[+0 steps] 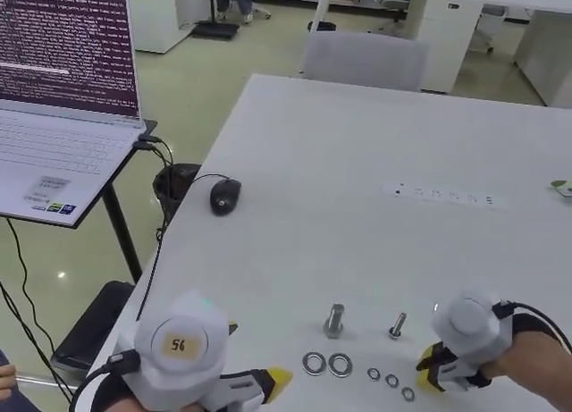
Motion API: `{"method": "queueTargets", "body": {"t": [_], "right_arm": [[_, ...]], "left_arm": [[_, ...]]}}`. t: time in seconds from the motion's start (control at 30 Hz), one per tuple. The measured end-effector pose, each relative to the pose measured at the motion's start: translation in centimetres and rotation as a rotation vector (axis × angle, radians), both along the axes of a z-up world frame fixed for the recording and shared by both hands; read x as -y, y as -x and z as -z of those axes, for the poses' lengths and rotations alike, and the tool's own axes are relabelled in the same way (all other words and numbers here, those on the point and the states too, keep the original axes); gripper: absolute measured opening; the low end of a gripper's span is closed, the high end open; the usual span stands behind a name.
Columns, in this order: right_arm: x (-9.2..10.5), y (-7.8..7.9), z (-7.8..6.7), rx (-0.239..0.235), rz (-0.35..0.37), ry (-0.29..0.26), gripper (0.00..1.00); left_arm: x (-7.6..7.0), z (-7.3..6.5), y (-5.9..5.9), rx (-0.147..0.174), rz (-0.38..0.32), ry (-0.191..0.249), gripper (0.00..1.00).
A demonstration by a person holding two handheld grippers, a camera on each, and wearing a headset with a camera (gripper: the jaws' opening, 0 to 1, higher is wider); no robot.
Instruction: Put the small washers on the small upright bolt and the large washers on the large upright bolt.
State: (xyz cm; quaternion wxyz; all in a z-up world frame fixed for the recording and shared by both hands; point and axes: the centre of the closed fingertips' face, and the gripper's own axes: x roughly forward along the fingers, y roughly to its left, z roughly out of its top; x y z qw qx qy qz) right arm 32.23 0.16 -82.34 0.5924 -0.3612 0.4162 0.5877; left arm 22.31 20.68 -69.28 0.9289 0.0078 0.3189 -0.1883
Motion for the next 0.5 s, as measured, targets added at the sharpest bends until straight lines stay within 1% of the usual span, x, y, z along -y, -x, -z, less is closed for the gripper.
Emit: {"method": "queueTargets", "body": {"t": [0.07, 0.27, 0.43, 0.5], "right_arm": [[0.1, 0.4, 0.0, 0.002, -0.022, 0.0, 0.16], [-0.1, 1.8, -0.1, -0.023, -0.053, -0.019, 0.2], [-0.6, 2.2, 0.0, -0.009, -0.086, -0.02, 0.21], [-0.8, 2.2, 0.1, 0.006, -0.105, -0.02, 0.21]], "left_arm": [[0.0, -0.1, 0.0, 0.002, 0.0, -0.002, 0.56], [0.0, -0.2, 0.0, 0.003, 0.0, -0.003, 0.56], [0.2, -0.2, -0.1, 0.004, 0.003, -0.001, 0.56], [0.3, -0.2, -0.1, 0.005, 0.005, -0.001, 0.56]]}}
